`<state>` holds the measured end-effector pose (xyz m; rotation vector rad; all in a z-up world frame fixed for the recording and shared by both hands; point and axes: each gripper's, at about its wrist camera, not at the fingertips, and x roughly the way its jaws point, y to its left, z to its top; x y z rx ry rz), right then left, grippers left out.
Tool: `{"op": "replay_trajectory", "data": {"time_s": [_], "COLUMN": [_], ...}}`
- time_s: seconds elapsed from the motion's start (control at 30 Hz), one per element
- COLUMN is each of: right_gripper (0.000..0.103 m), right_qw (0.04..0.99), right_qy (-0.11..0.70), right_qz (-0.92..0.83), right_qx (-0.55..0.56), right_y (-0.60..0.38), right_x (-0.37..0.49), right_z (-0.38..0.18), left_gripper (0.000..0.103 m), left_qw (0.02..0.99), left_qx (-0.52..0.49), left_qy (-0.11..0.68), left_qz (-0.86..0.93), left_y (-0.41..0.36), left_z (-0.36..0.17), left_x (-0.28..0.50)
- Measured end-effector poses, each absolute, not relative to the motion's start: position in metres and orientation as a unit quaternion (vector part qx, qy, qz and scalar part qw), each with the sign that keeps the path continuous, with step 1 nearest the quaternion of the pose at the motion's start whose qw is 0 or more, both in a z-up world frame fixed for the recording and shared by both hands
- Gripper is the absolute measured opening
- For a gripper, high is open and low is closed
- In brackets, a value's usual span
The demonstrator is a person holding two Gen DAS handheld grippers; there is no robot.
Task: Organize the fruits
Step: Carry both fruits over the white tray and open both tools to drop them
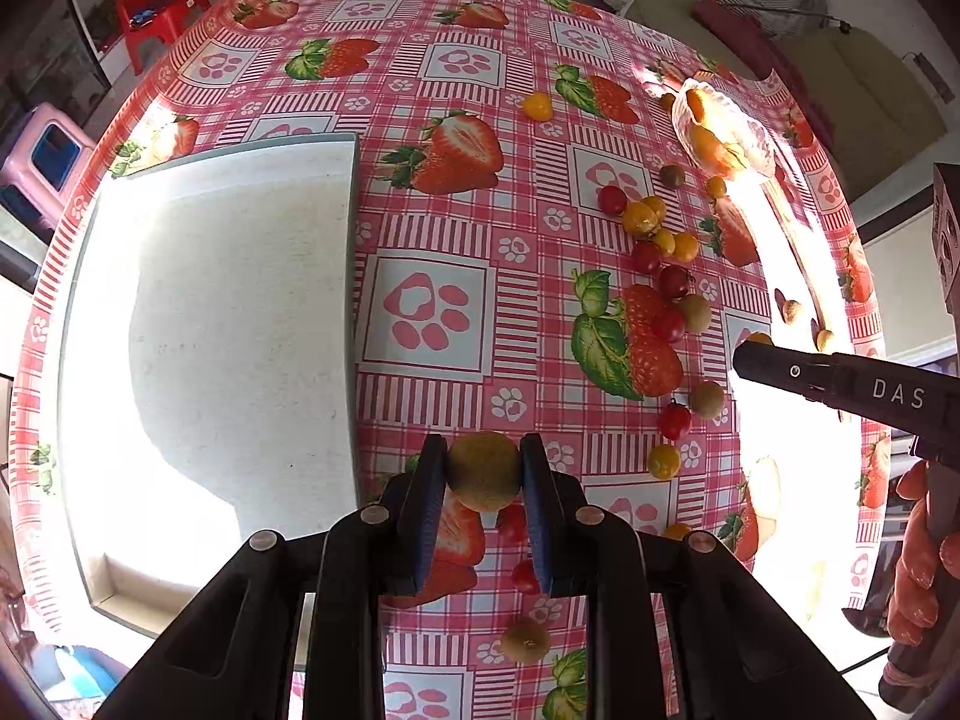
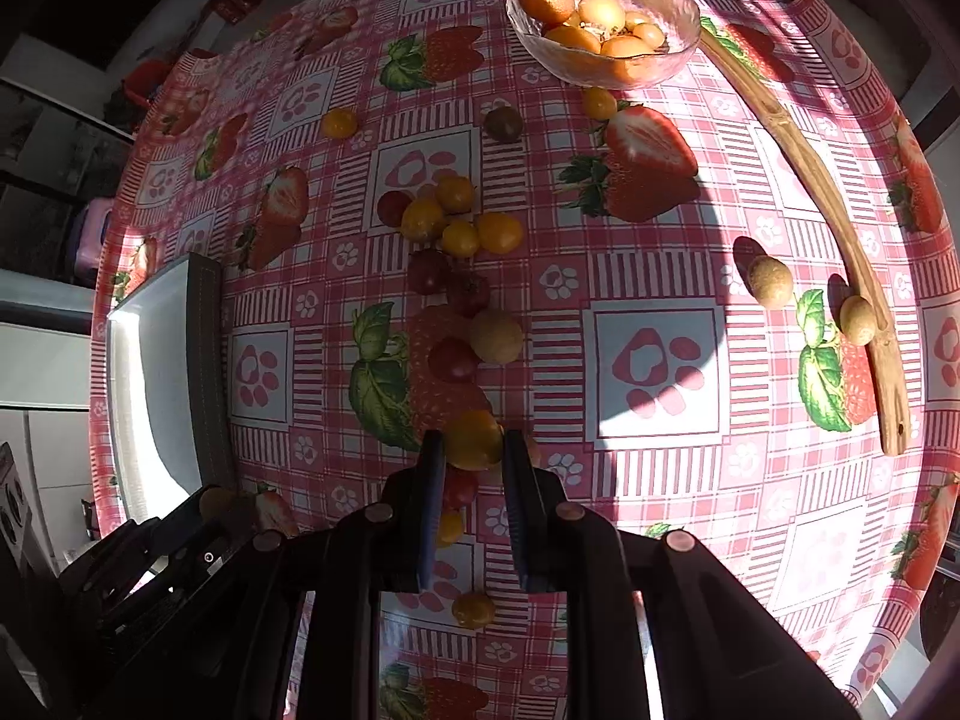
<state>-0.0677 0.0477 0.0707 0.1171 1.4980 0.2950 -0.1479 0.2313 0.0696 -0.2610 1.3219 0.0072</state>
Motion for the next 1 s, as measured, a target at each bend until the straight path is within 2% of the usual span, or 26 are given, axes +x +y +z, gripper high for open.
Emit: {"op": "replay_trajectory", "data": {"time_s": [0.27, 0.53, 1.0], "right_gripper": [0.021, 0.021, 0.023], "right_qw": [0.71, 0.683, 0.649], "right_qy": [0.672, 0.673, 0.684], "right_qz": [0.209, 0.28, 0.3], "right_qx": [0.011, -0.048, -0.143], "right_y": [0.127, 0.233, 0.313], "right_x": [-0.08, -0.092, -0.105], "right_z": [0.088, 0.072, 0.018], "left_gripper": [0.026, 0.026, 0.026], "left_qw": [0.781, 0.759, 0.757], "left_qx": [-0.136, -0.138, -0.126], "left_qy": [0.604, 0.619, 0.623], "left_qz": [0.083, 0.148, 0.151], "left_y": [0.309, 0.371, 0.38], "left_z": [0.071, 0.042, 0.015], "left_x": [-0.177, -0.197, -0.2]}}
